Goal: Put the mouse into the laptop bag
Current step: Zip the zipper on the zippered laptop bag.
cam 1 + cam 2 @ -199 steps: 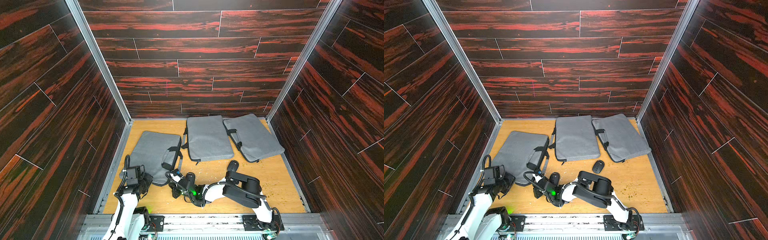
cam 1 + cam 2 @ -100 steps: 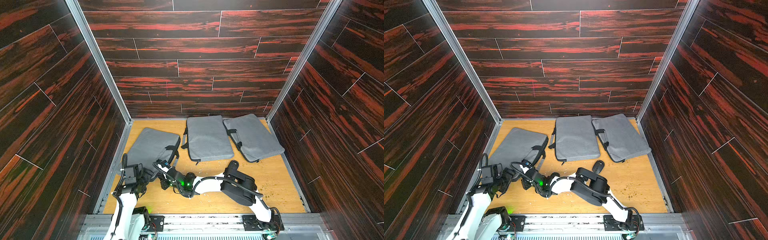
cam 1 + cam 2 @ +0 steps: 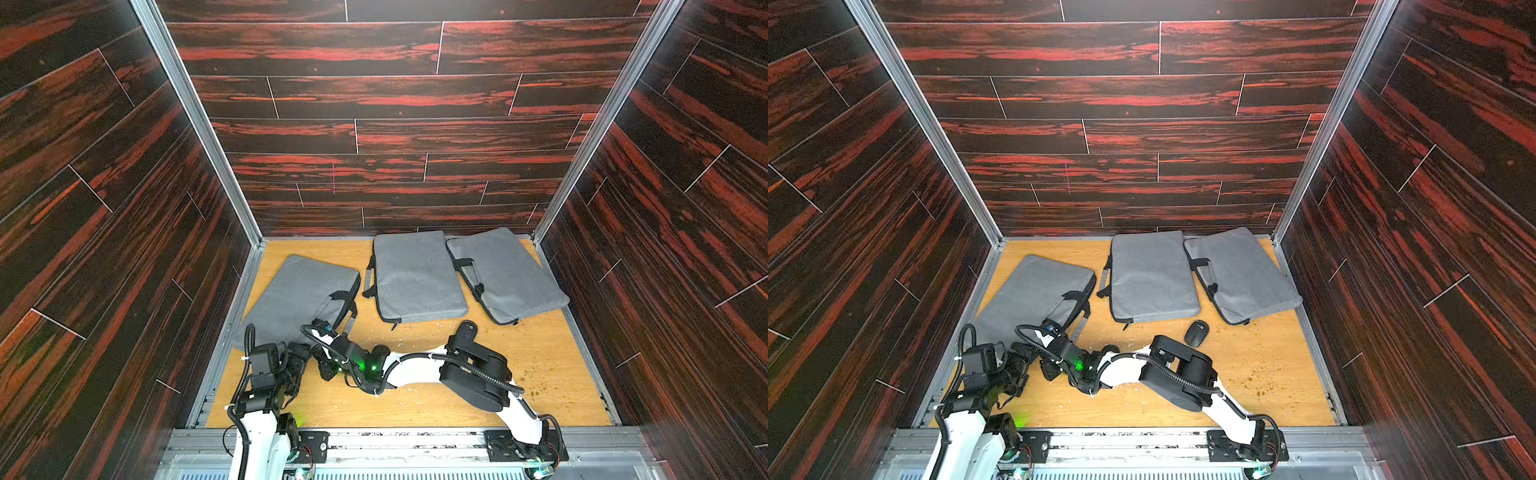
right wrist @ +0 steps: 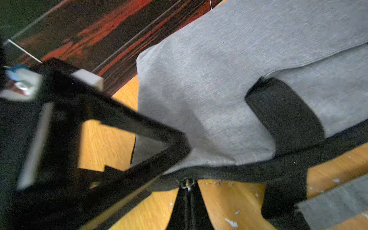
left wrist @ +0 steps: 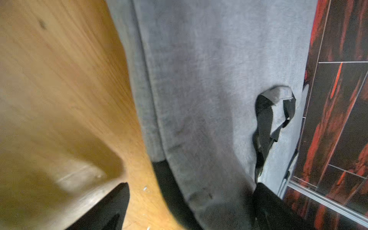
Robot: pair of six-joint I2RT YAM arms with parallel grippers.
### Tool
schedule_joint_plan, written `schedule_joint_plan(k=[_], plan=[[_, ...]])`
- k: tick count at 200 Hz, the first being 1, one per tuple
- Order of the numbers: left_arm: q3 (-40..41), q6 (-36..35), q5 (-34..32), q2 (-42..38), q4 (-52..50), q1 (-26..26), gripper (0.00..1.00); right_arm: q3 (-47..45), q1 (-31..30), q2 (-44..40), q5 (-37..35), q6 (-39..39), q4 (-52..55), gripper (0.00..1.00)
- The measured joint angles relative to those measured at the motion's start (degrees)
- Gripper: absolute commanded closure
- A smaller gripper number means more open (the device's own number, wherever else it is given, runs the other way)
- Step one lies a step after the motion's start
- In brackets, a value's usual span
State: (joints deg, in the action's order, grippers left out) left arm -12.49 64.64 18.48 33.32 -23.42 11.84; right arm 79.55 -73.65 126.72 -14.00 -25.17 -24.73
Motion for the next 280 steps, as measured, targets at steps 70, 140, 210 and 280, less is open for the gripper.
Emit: schedule_joint_plan(k=[70, 140, 210, 280], plan=[[-1.6, -0.9, 0.0, 7.9, 5.1, -0.1, 1.0, -3.2, -2.9, 0.0, -3.0, 0.6, -1.4, 1.0], [-3.3, -5.3, -1.1, -0.2, -3.3, -0.2, 1.0, -2.0, 0.5, -0.1, -5.7, -3.0, 3.5, 1.0], [-7.1, -7.0, -2.4, -7.4, -12.8, -0.2, 1.0, 6.5, 7.7, -0.1, -7.8, -7.0, 18.6, 1.0], [-7.6, -7.2, -2.4, -11.9, -15.9, -0.3, 1.0, 16.8, 12.7, 1.6, -5.4, -9.2, 31.4, 1.0]])
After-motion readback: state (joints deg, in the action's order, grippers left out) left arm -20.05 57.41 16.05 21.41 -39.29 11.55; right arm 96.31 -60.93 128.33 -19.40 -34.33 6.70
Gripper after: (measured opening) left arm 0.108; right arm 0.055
